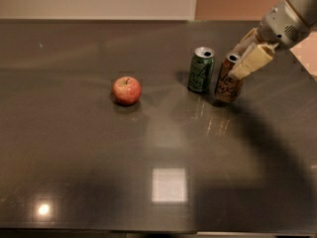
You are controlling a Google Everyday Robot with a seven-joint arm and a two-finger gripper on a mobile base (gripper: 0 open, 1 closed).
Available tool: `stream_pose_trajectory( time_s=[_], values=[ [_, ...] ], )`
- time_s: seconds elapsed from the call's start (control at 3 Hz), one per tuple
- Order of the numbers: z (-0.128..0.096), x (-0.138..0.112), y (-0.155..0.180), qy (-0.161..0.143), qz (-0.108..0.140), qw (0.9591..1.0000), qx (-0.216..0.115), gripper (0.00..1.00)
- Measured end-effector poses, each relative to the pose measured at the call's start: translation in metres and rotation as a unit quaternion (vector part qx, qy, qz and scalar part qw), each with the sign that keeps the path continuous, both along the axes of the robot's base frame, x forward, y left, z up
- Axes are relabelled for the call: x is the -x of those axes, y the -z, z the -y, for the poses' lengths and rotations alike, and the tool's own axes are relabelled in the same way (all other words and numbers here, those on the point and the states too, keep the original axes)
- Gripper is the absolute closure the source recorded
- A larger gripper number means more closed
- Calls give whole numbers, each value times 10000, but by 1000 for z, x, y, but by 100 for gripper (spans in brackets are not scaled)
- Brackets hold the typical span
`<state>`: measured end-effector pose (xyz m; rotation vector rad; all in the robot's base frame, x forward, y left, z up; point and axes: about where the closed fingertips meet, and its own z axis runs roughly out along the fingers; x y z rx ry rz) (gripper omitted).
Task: Move orange can near green can
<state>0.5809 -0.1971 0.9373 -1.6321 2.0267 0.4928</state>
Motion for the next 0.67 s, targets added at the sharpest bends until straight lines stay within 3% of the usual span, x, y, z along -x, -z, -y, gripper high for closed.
stream_pose_trajectory(
  time_s=[0.67],
  values=[
    [-1, -13, 11, -26, 17, 10000, 69, 37]
  ],
)
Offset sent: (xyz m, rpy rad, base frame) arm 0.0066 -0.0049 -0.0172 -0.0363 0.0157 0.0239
